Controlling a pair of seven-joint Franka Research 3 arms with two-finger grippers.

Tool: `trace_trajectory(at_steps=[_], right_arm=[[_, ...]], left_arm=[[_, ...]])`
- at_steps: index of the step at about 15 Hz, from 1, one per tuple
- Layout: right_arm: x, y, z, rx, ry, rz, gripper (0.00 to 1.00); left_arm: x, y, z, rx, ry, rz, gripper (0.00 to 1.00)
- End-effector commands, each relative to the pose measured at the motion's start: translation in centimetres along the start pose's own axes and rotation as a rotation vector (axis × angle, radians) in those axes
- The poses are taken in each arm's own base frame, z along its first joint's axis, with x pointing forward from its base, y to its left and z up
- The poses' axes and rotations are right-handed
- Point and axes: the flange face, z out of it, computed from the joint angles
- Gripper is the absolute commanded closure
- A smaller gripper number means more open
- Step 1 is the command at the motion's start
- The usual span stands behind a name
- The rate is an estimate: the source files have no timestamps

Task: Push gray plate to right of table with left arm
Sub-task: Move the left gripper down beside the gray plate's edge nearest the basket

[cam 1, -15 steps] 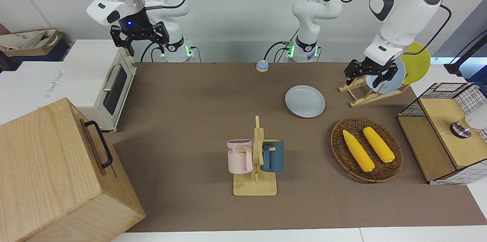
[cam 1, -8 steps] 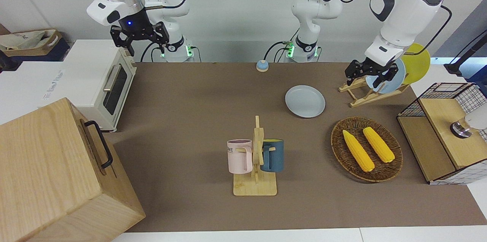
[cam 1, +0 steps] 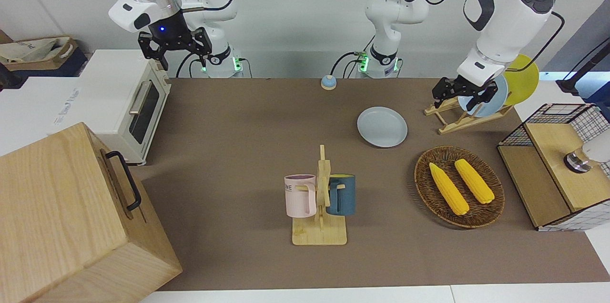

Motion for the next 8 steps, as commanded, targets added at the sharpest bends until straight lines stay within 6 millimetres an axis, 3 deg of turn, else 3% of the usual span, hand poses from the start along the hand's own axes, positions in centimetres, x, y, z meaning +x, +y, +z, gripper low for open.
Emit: trace_trajectory(at_steps=[1,8], right_arm=[[-0.3,0.2,-0.3,0.010,-0.005,0.002,0.017],[-0.3,0.2,-0.3,0.010,-0.003,0.002,0.017]], left_arm=[[-0.7,-0.2,1.8,-0.007,-0.025,-0.006,0.00],[-2.8,-0.3,6.2,-0.024,-0.017,-0.017,0.00]])
